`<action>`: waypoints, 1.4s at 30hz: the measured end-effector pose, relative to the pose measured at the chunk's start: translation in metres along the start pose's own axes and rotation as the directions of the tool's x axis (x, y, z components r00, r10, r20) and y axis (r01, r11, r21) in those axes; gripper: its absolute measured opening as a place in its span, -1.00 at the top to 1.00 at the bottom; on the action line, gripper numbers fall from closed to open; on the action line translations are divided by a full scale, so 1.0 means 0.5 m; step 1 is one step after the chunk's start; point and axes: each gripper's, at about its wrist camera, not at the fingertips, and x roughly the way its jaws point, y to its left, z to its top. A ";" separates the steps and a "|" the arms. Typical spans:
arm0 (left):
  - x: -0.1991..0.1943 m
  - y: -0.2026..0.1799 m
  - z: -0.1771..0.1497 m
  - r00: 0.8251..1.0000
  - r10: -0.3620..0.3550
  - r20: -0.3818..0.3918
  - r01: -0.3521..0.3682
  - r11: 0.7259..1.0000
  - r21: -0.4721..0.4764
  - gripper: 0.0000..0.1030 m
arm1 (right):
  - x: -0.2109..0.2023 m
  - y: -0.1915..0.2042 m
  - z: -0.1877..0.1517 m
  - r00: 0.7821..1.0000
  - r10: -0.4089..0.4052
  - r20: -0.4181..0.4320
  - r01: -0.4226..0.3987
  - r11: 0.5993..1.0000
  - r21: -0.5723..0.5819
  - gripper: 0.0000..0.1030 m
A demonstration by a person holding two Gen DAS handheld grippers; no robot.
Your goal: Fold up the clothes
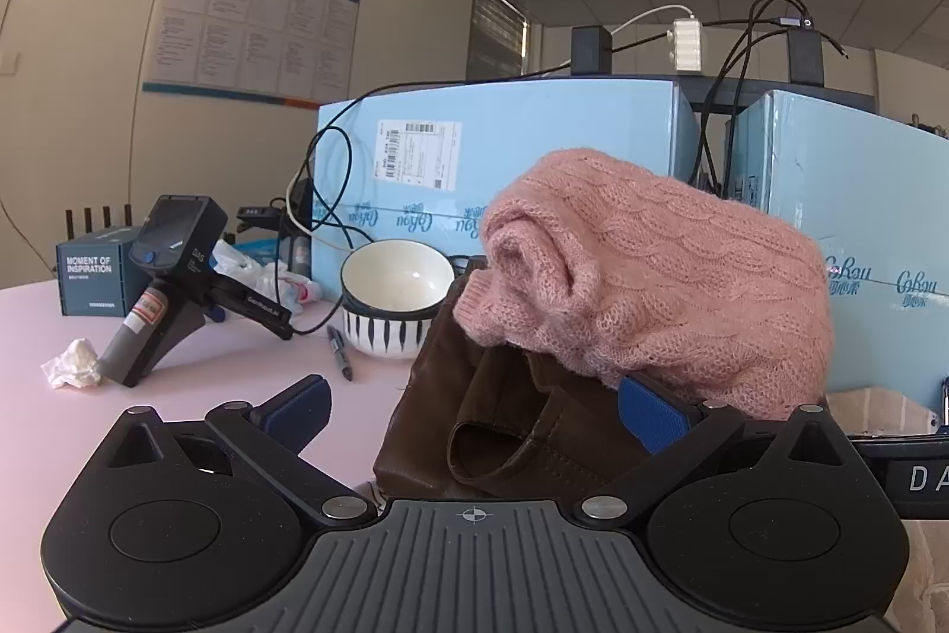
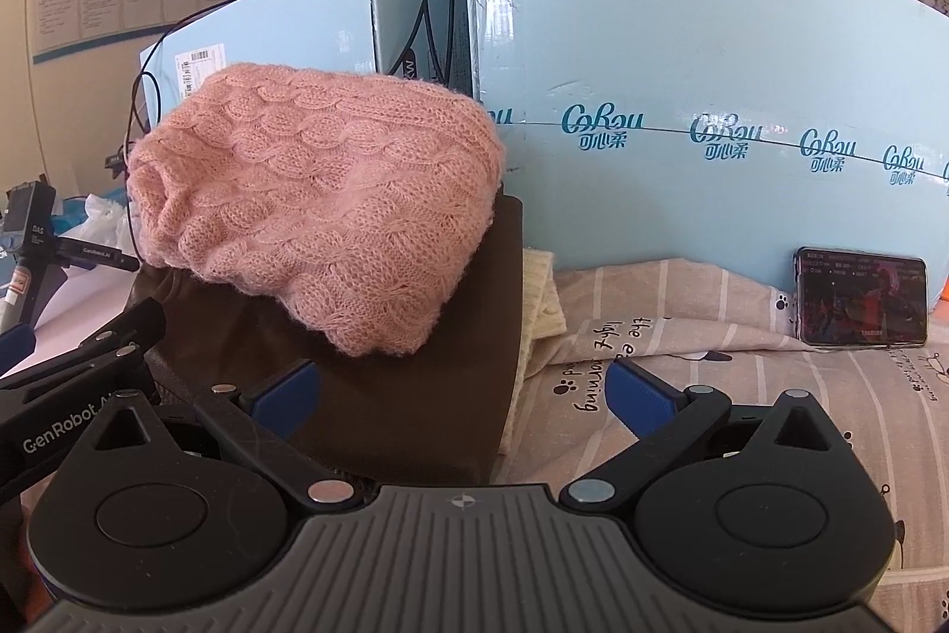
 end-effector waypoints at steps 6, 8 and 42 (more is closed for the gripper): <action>-0.002 0.004 0.002 1.000 -0.001 0.009 0.001 1.000 -0.013 -1.00 | 0.000 0.003 -0.001 1.000 0.003 0.002 -0.003 1.000 -0.007 -1.00; -0.003 0.004 0.002 1.000 -0.004 0.011 0.004 1.000 -0.015 -1.00 | -0.001 0.005 -0.001 1.000 0.005 0.003 -0.005 1.000 -0.010 -1.00; -0.003 0.005 0.003 1.000 -0.006 0.016 0.006 1.000 -0.018 -1.00 | -0.002 0.014 -0.004 1.000 0.008 0.006 -0.007 0.999 -0.042 -1.00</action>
